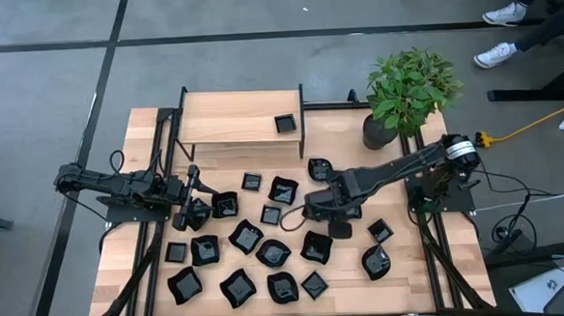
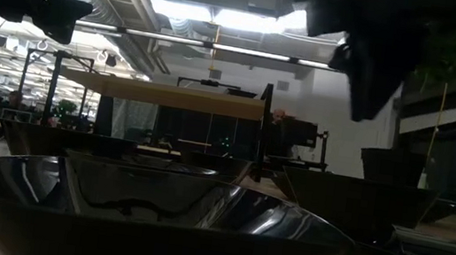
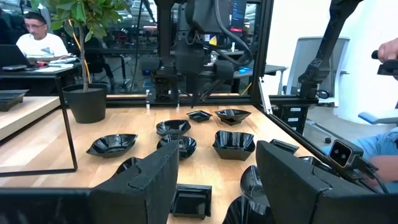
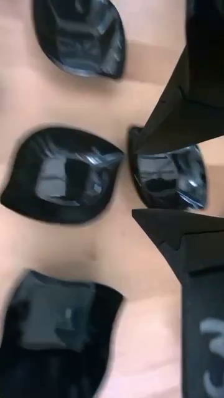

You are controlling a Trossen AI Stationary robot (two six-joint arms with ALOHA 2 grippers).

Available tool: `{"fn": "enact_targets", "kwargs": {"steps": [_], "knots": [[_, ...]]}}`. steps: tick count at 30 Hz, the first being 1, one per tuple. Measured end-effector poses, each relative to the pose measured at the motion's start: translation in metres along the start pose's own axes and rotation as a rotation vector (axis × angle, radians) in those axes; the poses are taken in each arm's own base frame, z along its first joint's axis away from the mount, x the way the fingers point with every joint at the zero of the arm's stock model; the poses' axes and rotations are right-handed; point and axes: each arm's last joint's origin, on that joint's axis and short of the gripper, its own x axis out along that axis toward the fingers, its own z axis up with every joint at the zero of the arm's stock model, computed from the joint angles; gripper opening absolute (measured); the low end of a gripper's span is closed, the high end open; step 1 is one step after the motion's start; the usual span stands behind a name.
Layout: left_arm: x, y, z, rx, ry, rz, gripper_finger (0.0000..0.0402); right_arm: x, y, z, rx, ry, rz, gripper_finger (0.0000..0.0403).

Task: Pick & Place Mini shaped plates
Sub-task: Put the leaf shaped plate on the shelf

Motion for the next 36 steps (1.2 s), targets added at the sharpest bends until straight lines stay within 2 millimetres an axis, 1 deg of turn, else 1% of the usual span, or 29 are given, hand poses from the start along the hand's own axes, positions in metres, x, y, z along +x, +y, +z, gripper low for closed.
{"fn": "enact_targets", "kwargs": {"steps": [3, 6, 12, 16, 20, 24, 28, 32, 36], "knots": [[0.0, 0.0, 0.0, 0.0, 0.0, 0.0, 0.0208, -0.004, 0.01, -0.007, -0.037, 0.018, 0.007, 0.0152], [0.0, 0.0, 0.0, 0.0, 0.0, 0.0, 0.0208, -0.015, 0.016, -0.014, -0.028, -0.006, 0.011, 0.015], [0.0, 0.0, 0.0, 0.0, 0.0, 0.0, 0.0208, -0.039, 0.026, -0.039, 0.029, -0.155, -0.073, 0.0133], [0.0, 0.0, 0.0, 0.0, 0.0, 0.0, 0.0207, -0.043, 0.032, -0.059, 0.085, -0.244, -0.07, 0.012], [0.0, 0.0, 0.0, 0.0, -0.001, 0.0, 0.0207, -0.038, 0.037, -0.075, 0.117, -0.311, -0.042, 0.0113], [0.0, 0.0, 0.0, 0.0, -0.001, 0.0, 0.0208, -0.024, 0.038, -0.085, 0.131, -0.365, -0.036, 0.011], [0.0, 0.0, 0.0, 0.0, 0.0, 0.0, 0.0208, -0.008, 0.037, -0.09, 0.121, -0.389, -0.046, 0.0112], [0.0, 0.0, 0.0, 0.0, 0.0, 0.0, 0.0207, 0.005, 0.036, -0.09, 0.112, -0.418, -0.035, 0.0112], [0.0, 0.0, 0.0, 0.0, 0.0, 0.001, 0.0207, 0.01, 0.033, -0.089, 0.117, -0.426, -0.038, 0.0112]]}}
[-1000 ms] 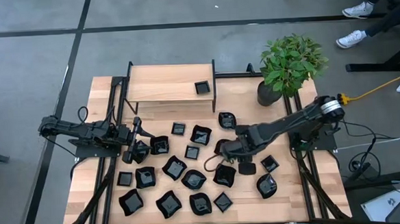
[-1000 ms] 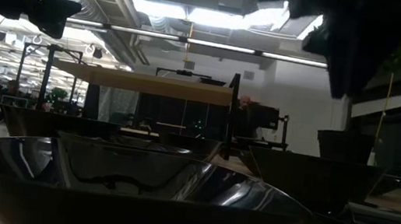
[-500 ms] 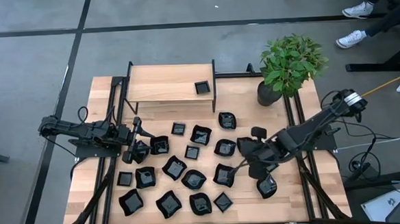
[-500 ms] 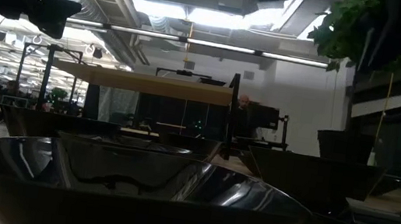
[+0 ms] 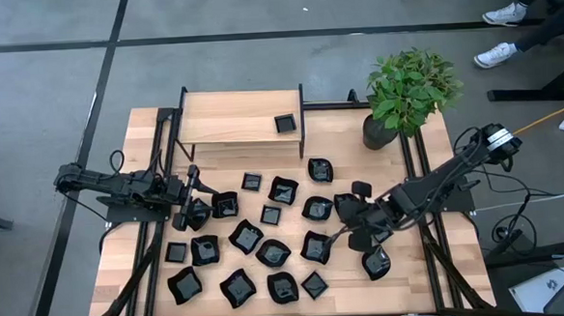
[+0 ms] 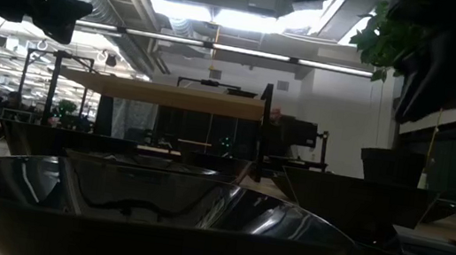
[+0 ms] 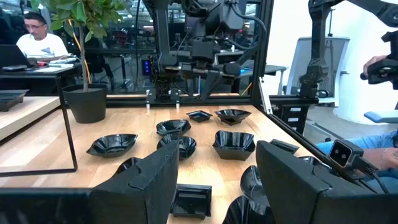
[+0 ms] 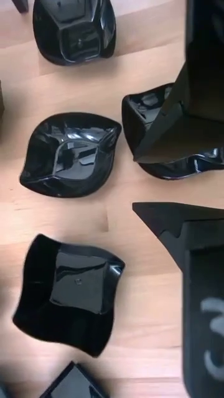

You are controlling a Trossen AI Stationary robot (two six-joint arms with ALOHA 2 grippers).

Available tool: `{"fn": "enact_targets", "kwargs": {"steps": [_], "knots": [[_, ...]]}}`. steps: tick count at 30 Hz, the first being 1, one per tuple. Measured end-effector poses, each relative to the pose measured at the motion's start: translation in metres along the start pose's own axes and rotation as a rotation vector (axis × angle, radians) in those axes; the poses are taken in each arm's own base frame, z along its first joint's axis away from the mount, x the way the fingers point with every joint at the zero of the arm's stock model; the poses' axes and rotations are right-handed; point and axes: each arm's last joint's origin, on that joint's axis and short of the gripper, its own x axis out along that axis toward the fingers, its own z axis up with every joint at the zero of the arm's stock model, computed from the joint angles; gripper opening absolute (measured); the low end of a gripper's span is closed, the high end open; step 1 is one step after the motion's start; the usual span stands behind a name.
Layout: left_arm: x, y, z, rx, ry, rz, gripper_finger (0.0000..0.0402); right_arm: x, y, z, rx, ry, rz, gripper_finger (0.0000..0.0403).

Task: Pick & Place Mini shaped plates
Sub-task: Put the leaf shaped plate on the shelf

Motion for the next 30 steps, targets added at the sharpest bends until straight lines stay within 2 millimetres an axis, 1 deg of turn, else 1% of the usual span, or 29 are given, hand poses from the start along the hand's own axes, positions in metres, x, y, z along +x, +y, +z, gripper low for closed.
{"fn": "enact_targets", "kwargs": {"steps": [5, 11, 14, 22, 30], "knots": [[0.0, 0.0, 0.0, 0.0, 0.0, 0.0, 0.0208, 0.006, -0.004, -0.006, 0.014, 0.018, -0.016, 0.0112], [0.0, 0.0, 0.0, 0.0, 0.0, 0.0, 0.0207, 0.019, -0.009, -0.025, 0.084, 0.08, -0.04, 0.0112], [0.0, 0.0, 0.0, 0.0, 0.0, 0.0, 0.0208, 0.024, -0.011, -0.033, 0.093, 0.1, -0.041, 0.0113], [0.0, 0.0, 0.0, 0.0, 0.0, 0.0, 0.0207, 0.035, -0.012, -0.044, 0.095, 0.084, -0.016, 0.0113], [0.0, 0.0, 0.0, 0.0, 0.0, -0.001, 0.0208, 0.042, -0.016, -0.056, 0.087, 0.1, -0.027, 0.0113]]}}
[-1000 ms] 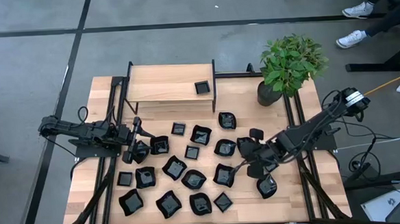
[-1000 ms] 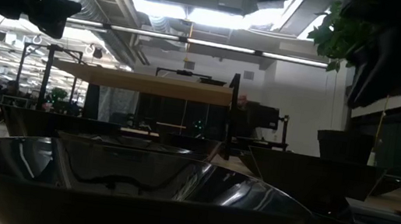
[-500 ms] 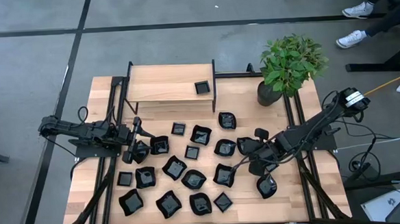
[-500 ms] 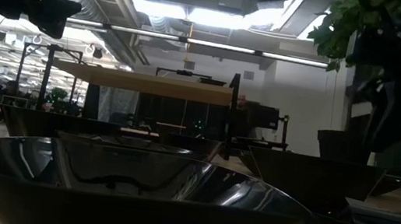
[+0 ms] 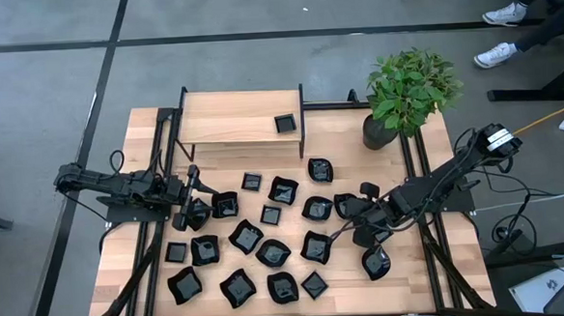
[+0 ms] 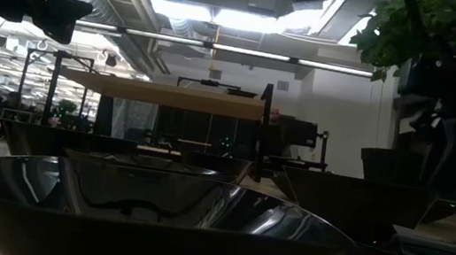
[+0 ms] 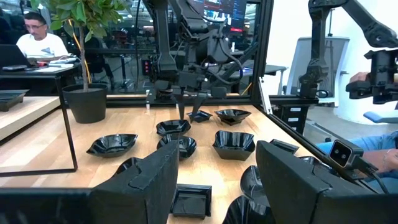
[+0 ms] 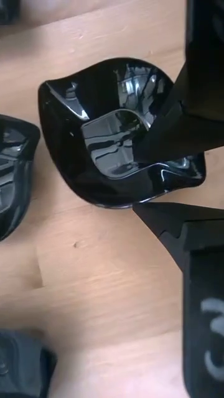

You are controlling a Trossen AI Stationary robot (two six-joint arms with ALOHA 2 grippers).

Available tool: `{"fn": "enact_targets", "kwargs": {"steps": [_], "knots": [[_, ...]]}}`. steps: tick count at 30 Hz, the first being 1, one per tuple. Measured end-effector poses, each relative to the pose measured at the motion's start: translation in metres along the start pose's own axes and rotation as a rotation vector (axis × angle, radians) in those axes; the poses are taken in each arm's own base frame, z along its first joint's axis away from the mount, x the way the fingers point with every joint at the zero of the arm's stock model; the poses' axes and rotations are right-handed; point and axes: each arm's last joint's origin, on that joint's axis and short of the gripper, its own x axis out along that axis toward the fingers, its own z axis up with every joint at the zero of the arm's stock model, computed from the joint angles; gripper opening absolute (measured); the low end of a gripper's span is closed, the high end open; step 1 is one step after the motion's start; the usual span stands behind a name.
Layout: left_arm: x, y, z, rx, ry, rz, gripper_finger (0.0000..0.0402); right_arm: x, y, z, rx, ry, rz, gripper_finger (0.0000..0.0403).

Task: Pick & Place Mini shaped plates
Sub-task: Put the leaf shaped plate on the shelf

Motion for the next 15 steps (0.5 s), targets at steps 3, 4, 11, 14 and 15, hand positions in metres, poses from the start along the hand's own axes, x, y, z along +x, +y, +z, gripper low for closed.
{"fn": "enact_targets", "kwargs": {"steps": [3, 4, 11, 14, 15], "knots": [[0.0, 0.0, 0.0, 0.0, 0.0, 0.0, 0.0207, 0.005, -0.002, -0.006, -0.001, 0.009, 0.008, 0.0113], [0.0, 0.0, 0.0, 0.0, 0.0, 0.0, 0.0207, 0.006, -0.003, -0.008, -0.002, 0.016, 0.011, 0.0113], [0.0, 0.0, 0.0, 0.0, 0.0, 0.0, 0.0208, 0.009, -0.005, -0.013, -0.017, 0.025, 0.005, 0.0113], [0.0, 0.0, 0.0, 0.0, 0.0, 0.0, 0.0207, 0.009, -0.006, -0.012, -0.052, 0.007, -0.021, 0.0113], [0.0, 0.0, 0.0, 0.0, 0.0, 0.0, 0.0208, 0.009, -0.006, -0.012, -0.06, 0.001, -0.028, 0.0113]]}}
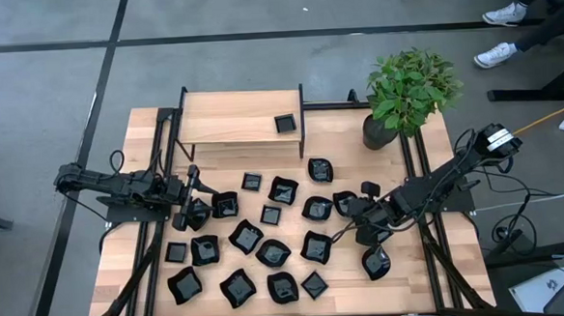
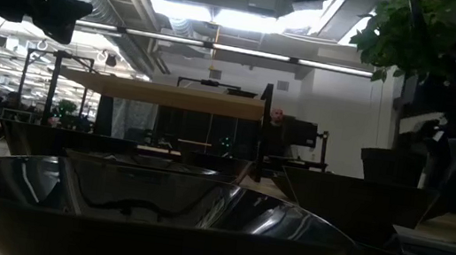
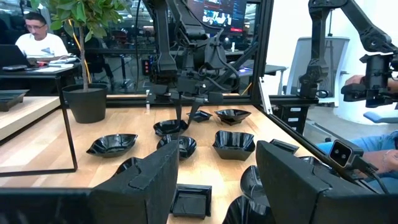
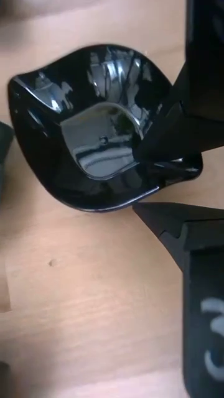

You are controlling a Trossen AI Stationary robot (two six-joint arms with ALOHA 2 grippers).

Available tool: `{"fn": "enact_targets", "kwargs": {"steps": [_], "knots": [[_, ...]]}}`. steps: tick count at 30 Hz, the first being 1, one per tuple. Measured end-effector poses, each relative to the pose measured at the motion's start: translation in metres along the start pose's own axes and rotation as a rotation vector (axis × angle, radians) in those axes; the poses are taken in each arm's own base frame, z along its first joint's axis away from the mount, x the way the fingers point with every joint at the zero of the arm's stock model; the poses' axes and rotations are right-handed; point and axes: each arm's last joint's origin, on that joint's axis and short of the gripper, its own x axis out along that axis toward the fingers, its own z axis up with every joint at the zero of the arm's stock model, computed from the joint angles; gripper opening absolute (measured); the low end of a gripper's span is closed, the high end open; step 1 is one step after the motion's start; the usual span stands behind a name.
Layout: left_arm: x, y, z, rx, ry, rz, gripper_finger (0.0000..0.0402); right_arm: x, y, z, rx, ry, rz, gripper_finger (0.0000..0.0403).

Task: Pick & Place Mini shaped plates
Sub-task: Put the leaf shaped plate on the shelf

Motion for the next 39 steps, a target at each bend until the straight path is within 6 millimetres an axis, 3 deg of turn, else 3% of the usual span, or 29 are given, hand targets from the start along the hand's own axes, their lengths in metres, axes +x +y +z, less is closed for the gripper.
{"fn": "enact_targets", "kwargs": {"steps": [22, 26, 33, 39], "knots": [[0.0, 0.0, 0.0, 0.0, 0.0, 0.0, 0.0208, 0.012, 0.003, -0.003, -0.067, 0.036, -0.049, 0.0109], [0.0, 0.0, 0.0, 0.0, 0.0, 0.0, 0.0207, 0.011, 0.004, 0.0, -0.063, 0.019, -0.05, 0.0086], [0.0, 0.0, 0.0, 0.0, 0.0, 0.0, 0.0208, 0.01, 0.003, 0.001, -0.053, 0.009, -0.061, 0.001], [0.0, 0.0, 0.0, 0.0, 0.0, 0.0, 0.0208, 0.0, 0.001, 0.004, 0.008, -0.023, -0.025, 0.0013]]}}
